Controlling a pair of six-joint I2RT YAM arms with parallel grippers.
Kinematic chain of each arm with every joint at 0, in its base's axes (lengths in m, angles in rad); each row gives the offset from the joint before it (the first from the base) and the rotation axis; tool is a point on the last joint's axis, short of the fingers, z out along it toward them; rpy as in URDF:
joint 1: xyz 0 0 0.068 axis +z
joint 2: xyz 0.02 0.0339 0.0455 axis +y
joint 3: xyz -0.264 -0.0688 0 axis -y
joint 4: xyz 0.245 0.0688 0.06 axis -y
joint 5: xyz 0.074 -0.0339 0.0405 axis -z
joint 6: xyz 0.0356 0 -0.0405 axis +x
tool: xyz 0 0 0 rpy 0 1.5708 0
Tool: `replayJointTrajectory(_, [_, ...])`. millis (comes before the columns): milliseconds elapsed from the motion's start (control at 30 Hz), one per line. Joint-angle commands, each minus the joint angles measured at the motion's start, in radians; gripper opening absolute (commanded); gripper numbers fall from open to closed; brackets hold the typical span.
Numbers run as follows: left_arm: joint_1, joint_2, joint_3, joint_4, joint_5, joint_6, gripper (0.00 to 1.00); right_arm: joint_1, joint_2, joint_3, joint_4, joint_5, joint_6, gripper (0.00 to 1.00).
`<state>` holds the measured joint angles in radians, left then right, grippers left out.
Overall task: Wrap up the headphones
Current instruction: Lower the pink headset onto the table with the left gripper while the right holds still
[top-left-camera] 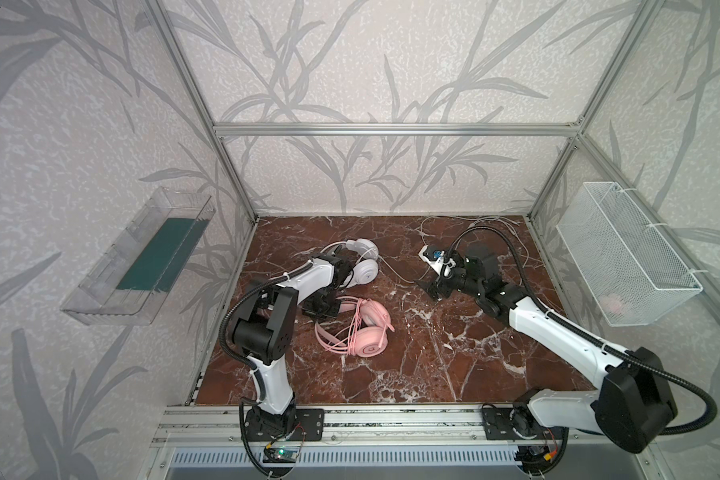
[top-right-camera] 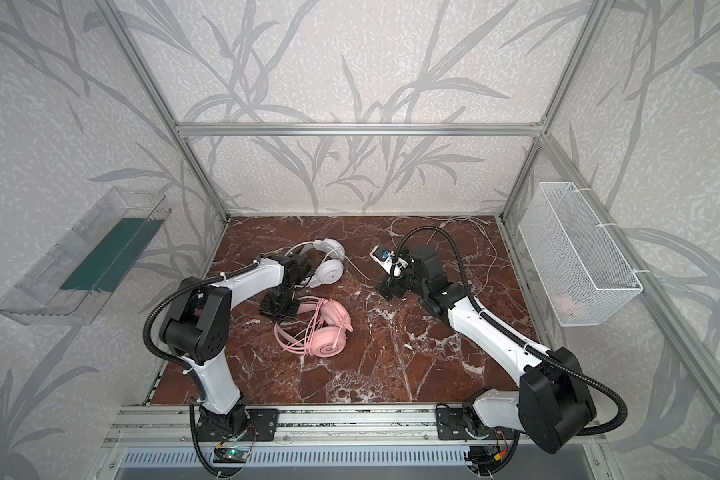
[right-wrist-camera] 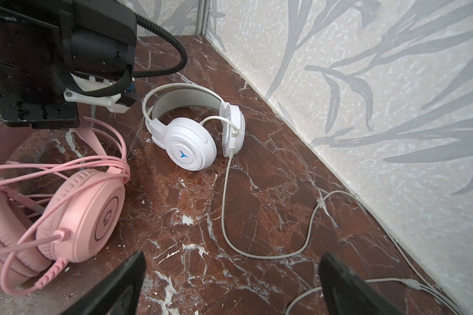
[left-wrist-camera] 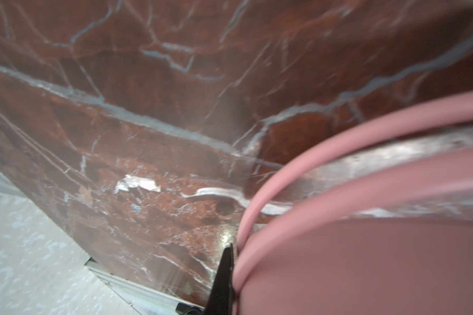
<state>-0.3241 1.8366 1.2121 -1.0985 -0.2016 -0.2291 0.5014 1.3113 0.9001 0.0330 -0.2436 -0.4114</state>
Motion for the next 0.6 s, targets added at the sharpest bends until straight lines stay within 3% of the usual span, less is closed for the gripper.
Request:
replayJointTrajectory(0, [0.032,-0.039,-0.030,-0.069,-0.091,0.031,0.00,-0.006,0.006,0.003,0.027,-0.003,0.013,0.99])
replayJointTrajectory(233, [0.070,-0.039,-0.044,-0.053,-0.111,0.019,0.01,-0.006,0.011,0.003,0.034,-0.006,0.012,0.99])
replayJointTrajectory(567, [0.076,-0.024,-0.049,-0.056,-0.104,0.019,0.31,-0.012,0.001,-0.007,0.031,-0.002,0.004,0.99])
